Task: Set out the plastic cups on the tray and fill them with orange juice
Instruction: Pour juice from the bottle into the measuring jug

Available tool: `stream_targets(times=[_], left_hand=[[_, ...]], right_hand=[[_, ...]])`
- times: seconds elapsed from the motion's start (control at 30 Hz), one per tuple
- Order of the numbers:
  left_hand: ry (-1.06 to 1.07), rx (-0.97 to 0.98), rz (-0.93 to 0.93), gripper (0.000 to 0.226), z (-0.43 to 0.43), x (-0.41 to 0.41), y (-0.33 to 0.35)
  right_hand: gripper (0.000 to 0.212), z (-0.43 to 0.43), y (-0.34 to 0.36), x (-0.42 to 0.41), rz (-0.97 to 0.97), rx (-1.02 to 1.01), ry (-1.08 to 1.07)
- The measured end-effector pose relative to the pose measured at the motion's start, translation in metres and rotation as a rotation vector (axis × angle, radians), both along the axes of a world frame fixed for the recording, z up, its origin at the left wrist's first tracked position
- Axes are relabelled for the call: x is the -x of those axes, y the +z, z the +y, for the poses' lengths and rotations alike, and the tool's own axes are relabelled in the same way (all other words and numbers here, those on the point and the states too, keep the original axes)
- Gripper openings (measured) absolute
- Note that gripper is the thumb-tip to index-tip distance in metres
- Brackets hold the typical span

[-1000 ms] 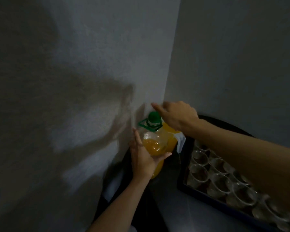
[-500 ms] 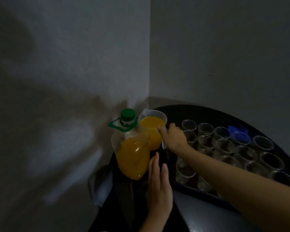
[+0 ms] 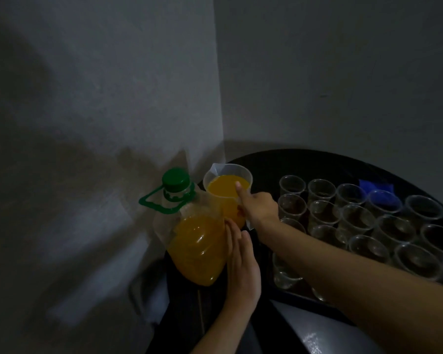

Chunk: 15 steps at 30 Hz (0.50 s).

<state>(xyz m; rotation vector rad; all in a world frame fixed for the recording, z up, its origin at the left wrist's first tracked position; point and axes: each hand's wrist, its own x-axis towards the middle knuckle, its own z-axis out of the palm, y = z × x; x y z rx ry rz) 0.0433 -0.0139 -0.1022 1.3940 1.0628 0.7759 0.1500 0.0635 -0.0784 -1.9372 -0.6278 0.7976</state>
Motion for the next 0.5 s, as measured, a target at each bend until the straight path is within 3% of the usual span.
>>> stream_targets(times=[0.2,0.5], left_hand=[[0.006,-0.007,-0.010,0.058,0.009,-0.016,0.002],[-0.024,0.059,-0.067,0.102,0.014,-0.020,0.006]], right_hand=[[0.034,0.002,0.002,0.002,0.258,-0.037,-0.065],[0.029,0.004,0.003,-0.008,0.303,-0.121,-0.133]])
